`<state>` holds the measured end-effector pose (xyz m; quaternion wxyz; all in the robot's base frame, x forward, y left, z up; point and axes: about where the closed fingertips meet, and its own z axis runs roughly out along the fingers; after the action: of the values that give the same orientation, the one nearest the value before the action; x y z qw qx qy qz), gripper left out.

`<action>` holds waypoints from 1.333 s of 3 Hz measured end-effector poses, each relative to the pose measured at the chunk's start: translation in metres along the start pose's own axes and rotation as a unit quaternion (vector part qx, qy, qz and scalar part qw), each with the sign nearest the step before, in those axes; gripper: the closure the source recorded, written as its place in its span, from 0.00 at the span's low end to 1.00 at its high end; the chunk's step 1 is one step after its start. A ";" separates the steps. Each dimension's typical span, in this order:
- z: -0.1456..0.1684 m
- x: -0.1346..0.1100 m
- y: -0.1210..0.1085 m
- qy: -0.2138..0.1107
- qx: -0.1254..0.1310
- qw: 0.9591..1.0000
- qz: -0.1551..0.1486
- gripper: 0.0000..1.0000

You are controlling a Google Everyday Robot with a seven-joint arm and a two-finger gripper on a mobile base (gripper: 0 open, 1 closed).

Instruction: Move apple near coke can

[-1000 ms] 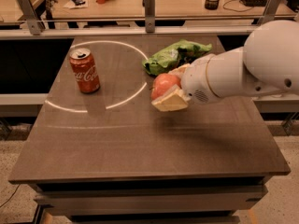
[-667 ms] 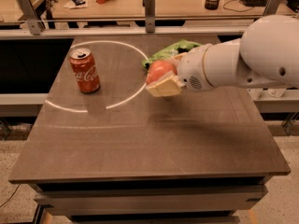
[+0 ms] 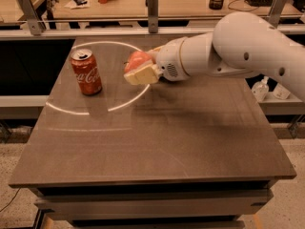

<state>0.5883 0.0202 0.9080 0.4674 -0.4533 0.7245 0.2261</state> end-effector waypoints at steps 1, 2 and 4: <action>0.031 -0.009 0.010 -0.013 -0.014 1.000 0.010 1.00; 0.055 -0.011 0.020 -0.016 -0.013 1.000 0.020 1.00; 0.080 -0.008 0.043 0.028 -0.009 1.000 -0.001 1.00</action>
Offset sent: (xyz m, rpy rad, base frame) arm 0.0154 0.0830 -0.0382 0.0668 0.0499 -0.0252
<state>0.5904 0.1049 0.8744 0.4432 -0.4639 0.7350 0.2194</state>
